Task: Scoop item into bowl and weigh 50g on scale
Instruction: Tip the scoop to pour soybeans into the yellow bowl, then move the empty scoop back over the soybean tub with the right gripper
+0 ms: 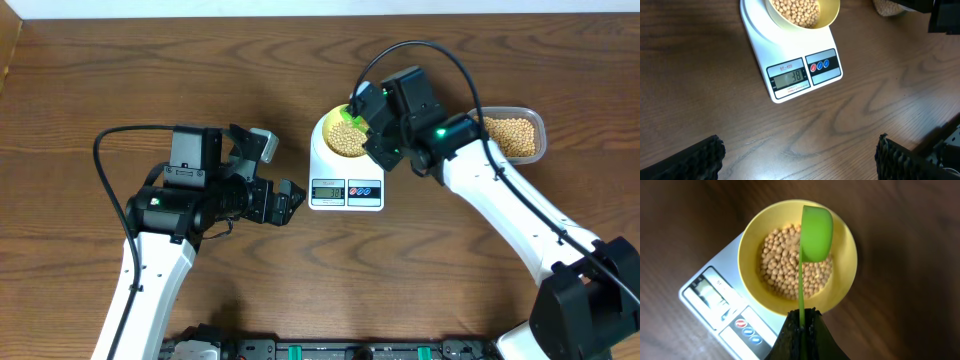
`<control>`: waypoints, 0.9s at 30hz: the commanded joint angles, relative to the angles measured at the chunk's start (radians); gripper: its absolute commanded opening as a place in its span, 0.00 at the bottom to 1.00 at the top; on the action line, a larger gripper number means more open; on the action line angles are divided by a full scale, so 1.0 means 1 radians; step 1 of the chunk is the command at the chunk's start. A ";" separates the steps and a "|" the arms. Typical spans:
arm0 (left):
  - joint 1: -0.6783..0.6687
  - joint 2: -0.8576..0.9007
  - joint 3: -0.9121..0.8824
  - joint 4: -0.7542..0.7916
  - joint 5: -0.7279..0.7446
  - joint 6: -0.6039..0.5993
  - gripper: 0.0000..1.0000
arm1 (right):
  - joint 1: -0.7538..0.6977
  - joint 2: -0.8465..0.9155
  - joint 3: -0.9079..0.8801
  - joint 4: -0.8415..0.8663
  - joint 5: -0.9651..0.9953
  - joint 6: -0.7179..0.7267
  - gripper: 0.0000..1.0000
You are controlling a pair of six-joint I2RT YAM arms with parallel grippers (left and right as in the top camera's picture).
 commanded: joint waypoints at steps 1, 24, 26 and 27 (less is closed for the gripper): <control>-0.002 0.000 0.002 -0.002 0.016 0.018 0.98 | 0.021 -0.019 0.029 0.016 0.112 -0.048 0.01; -0.002 0.000 0.002 -0.002 0.016 0.017 0.98 | -0.056 -0.078 0.032 0.108 -0.241 0.379 0.01; -0.002 0.000 0.002 -0.002 0.016 0.018 0.98 | -0.094 -0.117 0.032 0.106 -0.232 0.405 0.01; -0.002 0.000 0.002 -0.002 0.016 0.018 0.98 | -0.115 -0.137 0.032 0.098 -0.226 0.419 0.01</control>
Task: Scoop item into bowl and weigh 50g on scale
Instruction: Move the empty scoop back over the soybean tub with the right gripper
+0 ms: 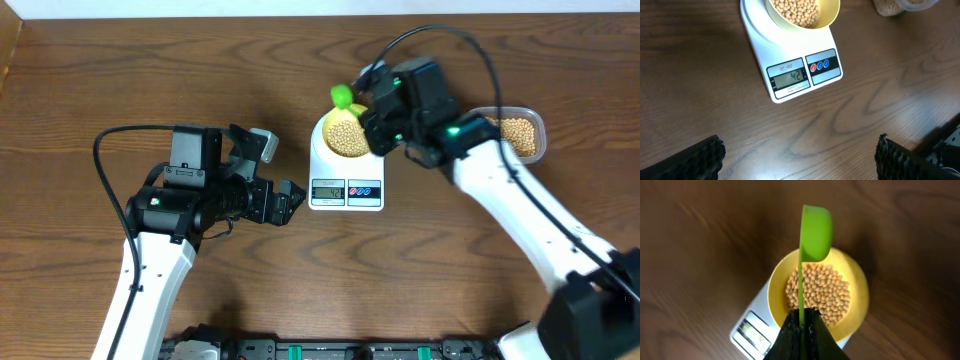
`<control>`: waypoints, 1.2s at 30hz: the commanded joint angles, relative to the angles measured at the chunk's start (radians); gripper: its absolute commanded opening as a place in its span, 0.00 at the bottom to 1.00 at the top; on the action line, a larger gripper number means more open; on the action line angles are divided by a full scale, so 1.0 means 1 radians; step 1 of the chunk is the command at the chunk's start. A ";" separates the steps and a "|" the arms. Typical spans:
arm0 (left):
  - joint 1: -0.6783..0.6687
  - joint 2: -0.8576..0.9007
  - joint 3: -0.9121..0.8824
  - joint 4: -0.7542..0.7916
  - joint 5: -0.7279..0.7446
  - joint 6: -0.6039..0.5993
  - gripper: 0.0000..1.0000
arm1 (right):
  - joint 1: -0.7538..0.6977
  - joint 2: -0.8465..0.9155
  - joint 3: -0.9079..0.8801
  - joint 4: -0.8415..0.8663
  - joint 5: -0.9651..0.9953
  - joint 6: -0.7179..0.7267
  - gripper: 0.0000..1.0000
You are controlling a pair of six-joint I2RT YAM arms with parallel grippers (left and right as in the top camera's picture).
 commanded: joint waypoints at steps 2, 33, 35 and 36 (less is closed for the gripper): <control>-0.002 0.000 0.002 -0.002 0.016 0.017 0.98 | -0.104 -0.130 0.032 -0.034 -0.043 0.129 0.01; -0.002 0.000 0.002 -0.002 0.016 0.017 0.98 | -0.537 -0.263 0.031 -0.547 0.238 0.066 0.01; -0.002 0.000 0.002 -0.002 0.016 0.017 0.98 | -0.544 -0.235 0.031 -0.565 0.243 0.034 0.01; -0.002 0.000 0.002 -0.002 0.016 0.017 0.98 | -0.547 -0.222 0.031 -0.572 0.253 0.027 0.01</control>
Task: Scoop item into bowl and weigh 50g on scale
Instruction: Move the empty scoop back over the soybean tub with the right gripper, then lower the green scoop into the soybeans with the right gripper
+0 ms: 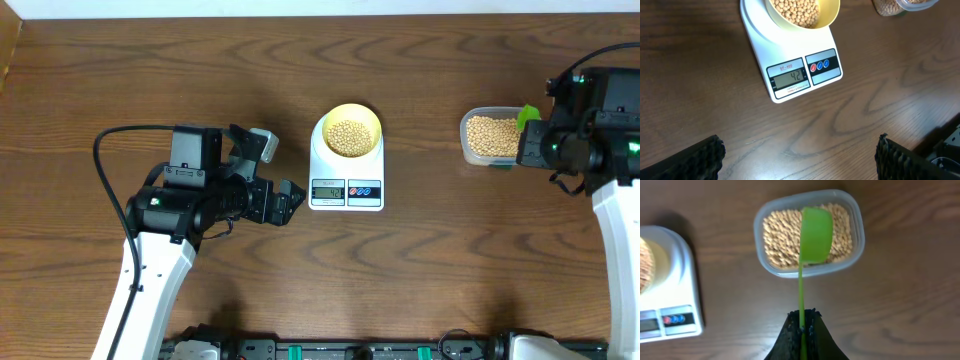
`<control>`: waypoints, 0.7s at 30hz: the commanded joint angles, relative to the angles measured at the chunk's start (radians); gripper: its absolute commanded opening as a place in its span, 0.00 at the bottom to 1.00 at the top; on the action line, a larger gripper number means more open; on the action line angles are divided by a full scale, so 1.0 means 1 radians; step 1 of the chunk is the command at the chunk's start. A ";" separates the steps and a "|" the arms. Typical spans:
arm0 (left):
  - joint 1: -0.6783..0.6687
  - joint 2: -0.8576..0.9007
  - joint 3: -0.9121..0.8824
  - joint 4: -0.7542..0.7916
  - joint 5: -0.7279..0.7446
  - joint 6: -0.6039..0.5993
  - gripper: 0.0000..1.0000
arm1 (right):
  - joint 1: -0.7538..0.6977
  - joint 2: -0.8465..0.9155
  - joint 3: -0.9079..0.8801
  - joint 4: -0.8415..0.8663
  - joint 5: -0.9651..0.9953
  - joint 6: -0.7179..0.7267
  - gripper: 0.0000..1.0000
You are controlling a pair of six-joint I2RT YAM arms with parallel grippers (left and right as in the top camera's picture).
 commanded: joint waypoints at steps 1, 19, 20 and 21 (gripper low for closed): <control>-0.002 0.000 0.002 -0.002 0.016 0.017 0.98 | -0.016 0.056 0.014 -0.018 0.050 -0.051 0.01; -0.002 0.000 0.002 -0.002 0.016 0.018 0.98 | -0.039 0.218 0.013 0.057 0.065 -0.066 0.01; -0.002 0.000 0.002 -0.002 0.016 0.017 0.98 | -0.039 0.229 0.013 0.065 0.065 -0.066 0.01; -0.002 0.000 0.002 -0.002 0.016 0.017 0.98 | -0.039 0.235 0.013 0.070 0.064 -0.066 0.01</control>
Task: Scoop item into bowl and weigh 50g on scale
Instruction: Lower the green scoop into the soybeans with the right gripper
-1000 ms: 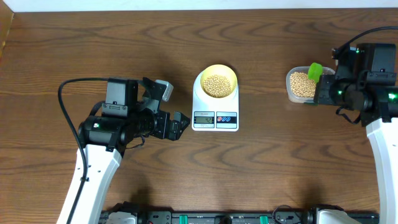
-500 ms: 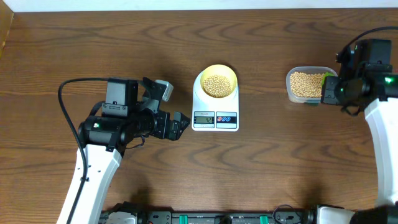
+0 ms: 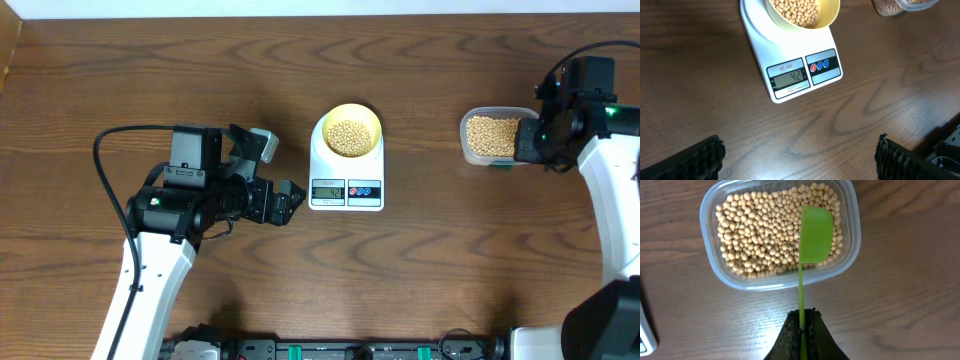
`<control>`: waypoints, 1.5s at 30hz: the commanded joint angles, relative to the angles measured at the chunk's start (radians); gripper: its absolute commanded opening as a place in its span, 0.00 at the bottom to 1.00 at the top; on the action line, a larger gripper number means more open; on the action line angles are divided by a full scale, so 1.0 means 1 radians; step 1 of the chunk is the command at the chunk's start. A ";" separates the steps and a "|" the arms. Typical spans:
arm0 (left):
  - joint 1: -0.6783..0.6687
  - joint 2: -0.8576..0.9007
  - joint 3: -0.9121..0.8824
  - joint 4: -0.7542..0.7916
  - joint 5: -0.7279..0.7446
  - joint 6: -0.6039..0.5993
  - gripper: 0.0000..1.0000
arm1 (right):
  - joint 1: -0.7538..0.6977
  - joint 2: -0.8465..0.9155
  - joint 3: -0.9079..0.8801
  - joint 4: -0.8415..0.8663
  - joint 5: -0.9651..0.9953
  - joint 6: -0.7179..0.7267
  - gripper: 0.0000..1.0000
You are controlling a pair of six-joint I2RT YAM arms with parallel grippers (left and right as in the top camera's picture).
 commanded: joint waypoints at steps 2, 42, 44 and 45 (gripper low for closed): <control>-0.002 0.000 0.002 -0.002 0.016 0.018 0.98 | -0.006 0.040 0.013 0.017 0.008 -0.018 0.01; -0.002 0.000 0.002 -0.002 0.016 0.017 0.98 | -0.005 0.104 -0.014 0.073 -0.080 -0.065 0.01; -0.002 0.000 0.002 -0.002 0.016 0.018 0.98 | -0.005 0.104 -0.014 0.080 -0.055 -0.065 0.01; -0.002 0.000 0.002 -0.002 0.016 0.018 0.98 | -0.005 0.104 -0.014 0.084 -0.051 -0.064 0.01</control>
